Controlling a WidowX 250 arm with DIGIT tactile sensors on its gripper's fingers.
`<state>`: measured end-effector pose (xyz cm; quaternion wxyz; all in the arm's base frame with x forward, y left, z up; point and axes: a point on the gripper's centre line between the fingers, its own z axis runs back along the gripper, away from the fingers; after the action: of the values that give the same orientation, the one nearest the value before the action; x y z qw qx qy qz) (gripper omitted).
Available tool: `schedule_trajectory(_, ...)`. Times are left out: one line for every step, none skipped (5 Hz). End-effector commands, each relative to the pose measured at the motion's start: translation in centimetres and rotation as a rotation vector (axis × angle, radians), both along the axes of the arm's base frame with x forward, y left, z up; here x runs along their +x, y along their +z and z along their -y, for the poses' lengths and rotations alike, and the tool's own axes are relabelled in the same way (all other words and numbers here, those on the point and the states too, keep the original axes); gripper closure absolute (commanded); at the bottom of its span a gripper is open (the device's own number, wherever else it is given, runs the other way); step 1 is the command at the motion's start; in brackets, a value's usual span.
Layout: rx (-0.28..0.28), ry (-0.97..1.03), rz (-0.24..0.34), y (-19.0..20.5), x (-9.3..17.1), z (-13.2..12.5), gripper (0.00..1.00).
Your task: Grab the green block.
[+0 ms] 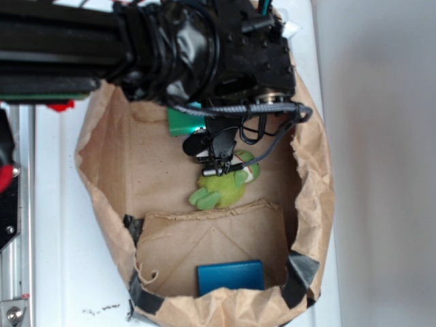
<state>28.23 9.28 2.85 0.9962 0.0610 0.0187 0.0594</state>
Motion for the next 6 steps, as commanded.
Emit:
schedule_trajectory(-0.033,-0.003,0.076,2.6,0.4,-0.1,1.0)
schedule_trajectory(-0.105,-0.049,0.122,6.6,-1.0,2.9,1.0)
schedule_trajectory(-0.176,-0.1,0.171,10.3,-2.1,6.0,1.0)
schedule_trajectory(-0.201,-0.101,0.199,12.6,-2.0,7.4,1.0)
schedule_trajectory(-0.243,-0.091,0.213,14.8,-1.7,8.0,1.0)
schedule_trajectory(-0.286,-0.113,0.251,16.4,-1.7,8.5,1.0)
